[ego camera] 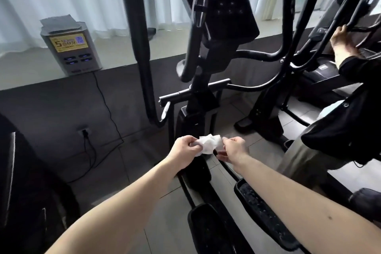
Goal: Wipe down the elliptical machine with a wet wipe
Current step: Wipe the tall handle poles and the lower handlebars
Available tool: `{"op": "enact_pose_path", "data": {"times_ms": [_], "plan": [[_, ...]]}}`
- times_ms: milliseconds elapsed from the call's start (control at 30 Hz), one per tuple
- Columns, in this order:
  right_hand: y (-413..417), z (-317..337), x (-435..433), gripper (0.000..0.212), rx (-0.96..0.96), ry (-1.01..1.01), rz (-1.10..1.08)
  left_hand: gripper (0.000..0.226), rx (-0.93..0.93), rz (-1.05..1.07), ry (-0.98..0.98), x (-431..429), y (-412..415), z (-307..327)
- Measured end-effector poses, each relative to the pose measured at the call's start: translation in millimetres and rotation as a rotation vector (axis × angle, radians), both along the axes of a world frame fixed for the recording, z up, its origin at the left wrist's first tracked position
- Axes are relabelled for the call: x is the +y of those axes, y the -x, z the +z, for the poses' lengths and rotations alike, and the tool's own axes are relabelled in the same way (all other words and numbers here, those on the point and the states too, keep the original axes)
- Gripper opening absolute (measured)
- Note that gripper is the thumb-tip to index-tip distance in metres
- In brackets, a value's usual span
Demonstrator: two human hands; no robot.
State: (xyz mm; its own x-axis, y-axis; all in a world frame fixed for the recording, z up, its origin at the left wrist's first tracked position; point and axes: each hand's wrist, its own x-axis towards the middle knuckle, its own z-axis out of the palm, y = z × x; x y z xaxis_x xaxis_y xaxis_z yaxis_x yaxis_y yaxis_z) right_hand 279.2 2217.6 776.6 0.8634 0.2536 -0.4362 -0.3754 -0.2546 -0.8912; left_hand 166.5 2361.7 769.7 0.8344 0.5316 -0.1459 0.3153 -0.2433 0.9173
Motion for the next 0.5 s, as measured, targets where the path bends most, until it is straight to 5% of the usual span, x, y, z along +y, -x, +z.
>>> {"op": "enact_pose_path", "data": {"times_ms": [500], "plan": [[97, -36, 79, 0.027, 0.261, -0.175, 0.031, 0.010, 0.041, -0.125, 0.156, 64, 61, -40]]}}
